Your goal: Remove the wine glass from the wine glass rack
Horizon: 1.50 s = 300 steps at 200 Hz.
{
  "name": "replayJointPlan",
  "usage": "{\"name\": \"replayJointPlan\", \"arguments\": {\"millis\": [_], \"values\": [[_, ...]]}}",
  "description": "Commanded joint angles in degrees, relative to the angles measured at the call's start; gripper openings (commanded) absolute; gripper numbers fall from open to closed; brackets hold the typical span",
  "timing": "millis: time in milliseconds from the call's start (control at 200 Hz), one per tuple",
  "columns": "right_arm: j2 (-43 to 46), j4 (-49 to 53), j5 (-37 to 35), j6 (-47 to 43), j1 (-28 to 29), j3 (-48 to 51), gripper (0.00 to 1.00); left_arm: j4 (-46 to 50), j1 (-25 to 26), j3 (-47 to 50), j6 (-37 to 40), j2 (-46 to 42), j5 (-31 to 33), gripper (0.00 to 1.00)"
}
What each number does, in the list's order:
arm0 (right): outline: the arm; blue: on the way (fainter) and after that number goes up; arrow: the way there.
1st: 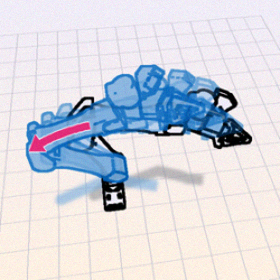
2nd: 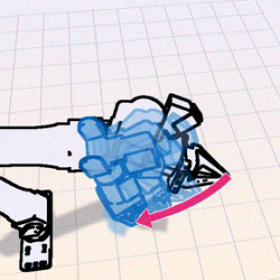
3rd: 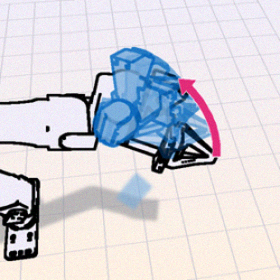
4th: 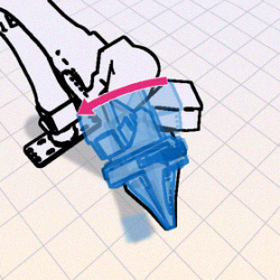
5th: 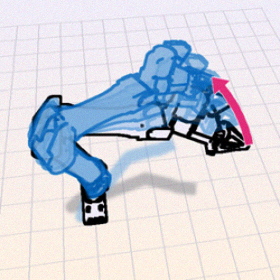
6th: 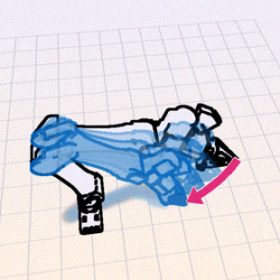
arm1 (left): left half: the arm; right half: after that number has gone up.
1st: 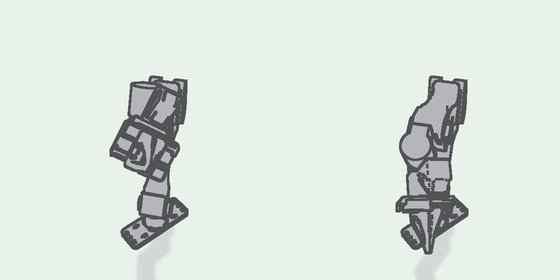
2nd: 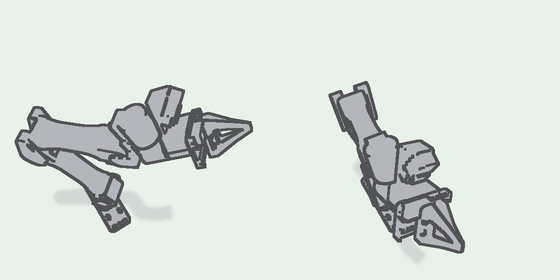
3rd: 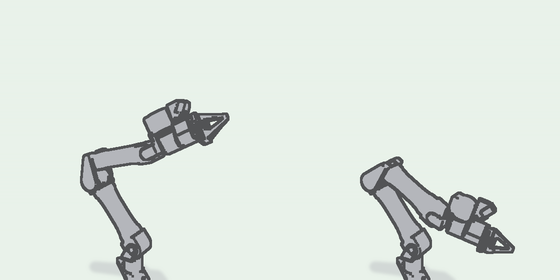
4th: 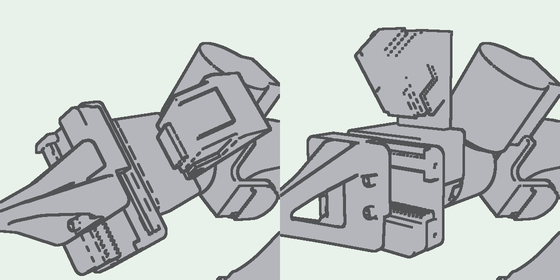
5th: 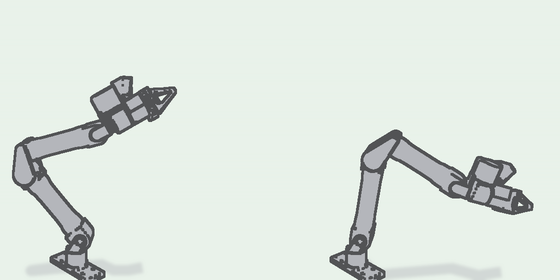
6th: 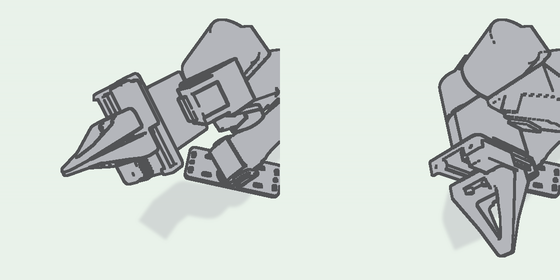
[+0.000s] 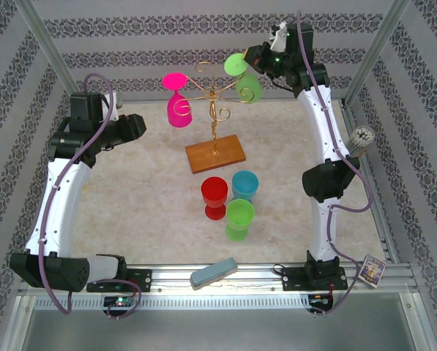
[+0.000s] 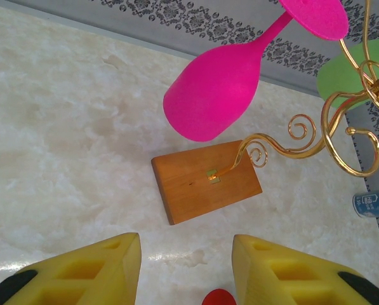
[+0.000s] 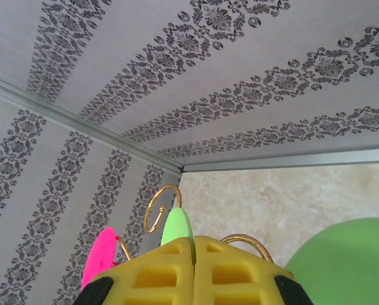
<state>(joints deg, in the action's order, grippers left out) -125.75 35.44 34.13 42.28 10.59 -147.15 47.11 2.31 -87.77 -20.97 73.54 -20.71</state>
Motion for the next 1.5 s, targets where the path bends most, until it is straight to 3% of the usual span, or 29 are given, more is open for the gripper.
{"name": "replayJointPlan", "arguments": {"millis": [0,964,1494], "values": [[1.47,-1.67,0.06,0.96,-0.31,0.55,0.00,-0.63,0.59,0.58,1.46,-1.14,0.75,0.43],[6.08,-1.03,1.82,-1.43,2.15,5.60,0.00,-0.42,0.59,1.78,1.92,-3.20,1.28,0.43],[1.43,-0.64,2.83,-0.42,4.77,-0.74,0.00,-0.12,0.61,1.77,2.44,-3.54,1.81,0.43]]}}
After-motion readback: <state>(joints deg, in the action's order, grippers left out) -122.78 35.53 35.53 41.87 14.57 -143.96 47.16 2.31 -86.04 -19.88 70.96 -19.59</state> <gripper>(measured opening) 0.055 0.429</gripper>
